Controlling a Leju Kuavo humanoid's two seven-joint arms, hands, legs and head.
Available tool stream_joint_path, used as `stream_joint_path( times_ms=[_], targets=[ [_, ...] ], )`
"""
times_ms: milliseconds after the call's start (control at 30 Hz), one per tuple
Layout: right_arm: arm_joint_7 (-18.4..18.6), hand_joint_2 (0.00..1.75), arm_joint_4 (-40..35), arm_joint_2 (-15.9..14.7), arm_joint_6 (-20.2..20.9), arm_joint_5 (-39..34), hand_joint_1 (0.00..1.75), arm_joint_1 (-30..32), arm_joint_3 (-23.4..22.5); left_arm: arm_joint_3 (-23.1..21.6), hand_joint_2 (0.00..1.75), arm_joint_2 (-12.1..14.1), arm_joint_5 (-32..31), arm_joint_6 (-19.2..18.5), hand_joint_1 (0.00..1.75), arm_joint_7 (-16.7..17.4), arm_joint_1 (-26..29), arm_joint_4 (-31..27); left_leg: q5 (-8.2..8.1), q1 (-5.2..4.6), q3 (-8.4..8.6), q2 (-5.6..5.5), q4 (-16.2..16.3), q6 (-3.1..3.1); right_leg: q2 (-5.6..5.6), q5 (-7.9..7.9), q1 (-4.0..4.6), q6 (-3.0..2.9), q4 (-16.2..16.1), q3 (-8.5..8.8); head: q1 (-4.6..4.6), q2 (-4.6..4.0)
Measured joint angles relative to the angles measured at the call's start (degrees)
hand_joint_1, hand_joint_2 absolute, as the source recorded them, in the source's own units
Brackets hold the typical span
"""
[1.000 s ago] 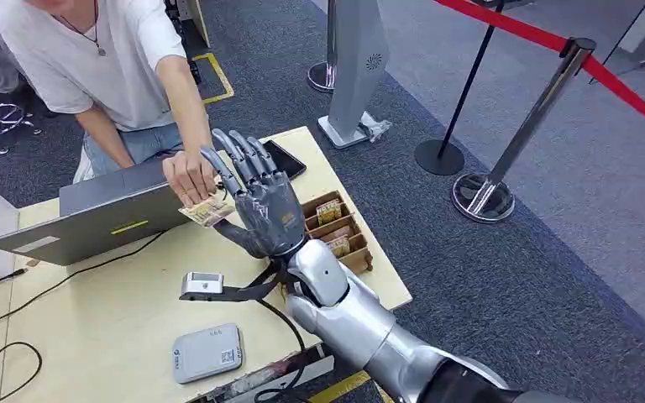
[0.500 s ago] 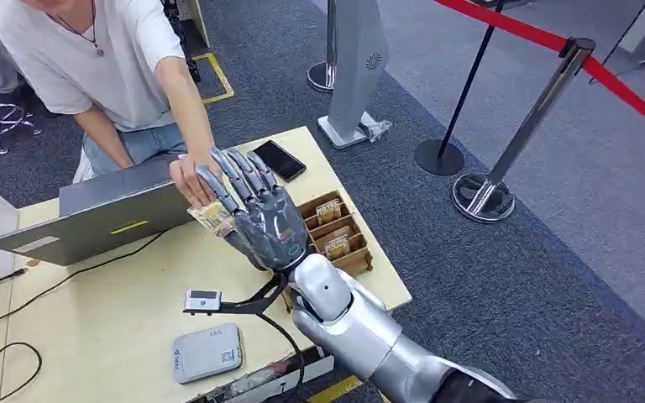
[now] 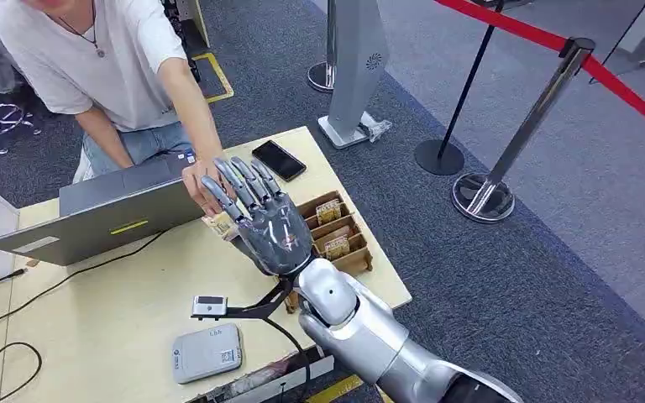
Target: Pass the card to the sensor for recognition and then transmit it.
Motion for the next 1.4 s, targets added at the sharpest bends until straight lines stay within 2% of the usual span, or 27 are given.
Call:
stream_joint_path(
  times_ms=[867,1133,1300,1400],
  targets=[
    [-0.8,1.75,0.6,-0.5,1.7,-2.7,1.75,-0.5,0.4,0.0,0.0,0.0,0.2,0.0,0.0,-0.6,0.3,0.0,0.0,0.0,0.0,0.0,0.0,0.0,0.0,0.0,0.0,0.0,0.0,0.0,0.0,0.0],
    [-6.8,1.75,-0.3,-0.7,5.6,-14.8,1.75,-0.4,1.1,0.0,0.0,0.0,0.2,0.0,0.0,-0.6,0.3,0.0,0.0,0.0,0.0,0.0,0.0,0.0,0.0,0.0,0.0,0.0,0.0,0.0,0.0,0.0],
    [-10.0,1.75,-1.7,-0.7,7.4,-19.5,1.75,-0.4,2.7,0.0,0.0,0.0,0.3,0.3,0.0,-0.5,0.3,0.0,0.0,0.0,0.0,0.0,0.0,0.0,0.0,0.0,0.0,0.0,0.0,0.0,0.0,0.0],
    [-10.6,1.75,-2.3,-0.7,8.0,-20.7,1.75,-0.4,3.5,0.0,0.0,0.0,0.4,0.5,0.0,-0.5,0.3,0.0,0.0,0.0,0.0,0.0,0.0,0.0,0.0,0.0,0.0,0.0,0.0,0.0,0.0,0.0]
  ],
)
